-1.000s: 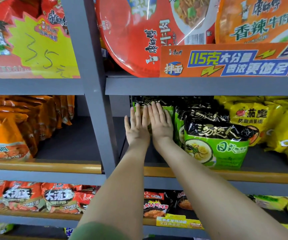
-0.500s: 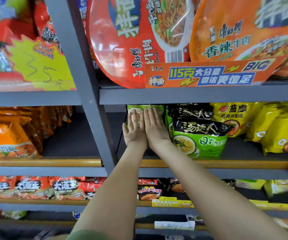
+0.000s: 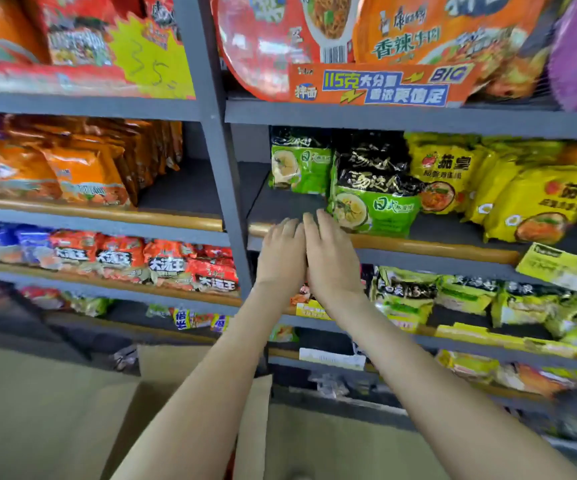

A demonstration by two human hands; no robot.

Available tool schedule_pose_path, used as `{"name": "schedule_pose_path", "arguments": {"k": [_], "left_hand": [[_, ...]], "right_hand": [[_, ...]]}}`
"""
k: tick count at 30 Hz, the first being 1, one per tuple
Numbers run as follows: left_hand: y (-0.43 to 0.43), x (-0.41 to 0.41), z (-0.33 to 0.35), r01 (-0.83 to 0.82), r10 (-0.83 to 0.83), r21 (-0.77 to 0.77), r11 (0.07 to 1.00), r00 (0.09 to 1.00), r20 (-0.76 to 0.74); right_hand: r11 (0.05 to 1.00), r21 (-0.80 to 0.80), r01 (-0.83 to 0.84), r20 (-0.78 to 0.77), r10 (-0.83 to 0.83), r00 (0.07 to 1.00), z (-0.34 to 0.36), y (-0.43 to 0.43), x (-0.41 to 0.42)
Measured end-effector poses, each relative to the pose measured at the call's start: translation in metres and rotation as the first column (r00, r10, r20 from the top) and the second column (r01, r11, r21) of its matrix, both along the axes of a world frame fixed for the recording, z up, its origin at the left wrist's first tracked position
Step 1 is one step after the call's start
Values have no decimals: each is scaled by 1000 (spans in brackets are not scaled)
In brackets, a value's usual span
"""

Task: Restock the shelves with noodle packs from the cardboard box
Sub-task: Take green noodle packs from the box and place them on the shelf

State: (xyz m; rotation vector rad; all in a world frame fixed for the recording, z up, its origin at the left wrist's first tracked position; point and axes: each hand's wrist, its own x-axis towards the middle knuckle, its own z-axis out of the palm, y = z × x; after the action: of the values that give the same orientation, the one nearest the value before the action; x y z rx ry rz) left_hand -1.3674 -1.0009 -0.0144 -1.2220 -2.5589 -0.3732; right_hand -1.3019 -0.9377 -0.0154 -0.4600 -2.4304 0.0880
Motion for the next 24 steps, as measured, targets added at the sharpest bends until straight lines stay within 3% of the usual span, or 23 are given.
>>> {"name": "schedule_pose_path", "arguments": {"k": [3, 6, 15, 24], "left_hand": [[-35, 35, -29, 37, -42, 112, 993, 998, 43], [-73, 60, -58, -31, 18, 85, 996, 989, 144], [-168, 93, -122, -230, 304, -224, 947, 865, 400], [-250, 70, -209, -350, 494, -360, 865, 719, 488]], "right_hand": [[997, -40, -62, 9, 63, 998, -26, -27, 36], [985, -127, -113, 91, 125, 988, -53, -55, 57], [939, -321, -121, 475, 270, 838, -130, -131, 67], [889, -455, 43, 662, 306, 684, -216, -183, 37]]}}
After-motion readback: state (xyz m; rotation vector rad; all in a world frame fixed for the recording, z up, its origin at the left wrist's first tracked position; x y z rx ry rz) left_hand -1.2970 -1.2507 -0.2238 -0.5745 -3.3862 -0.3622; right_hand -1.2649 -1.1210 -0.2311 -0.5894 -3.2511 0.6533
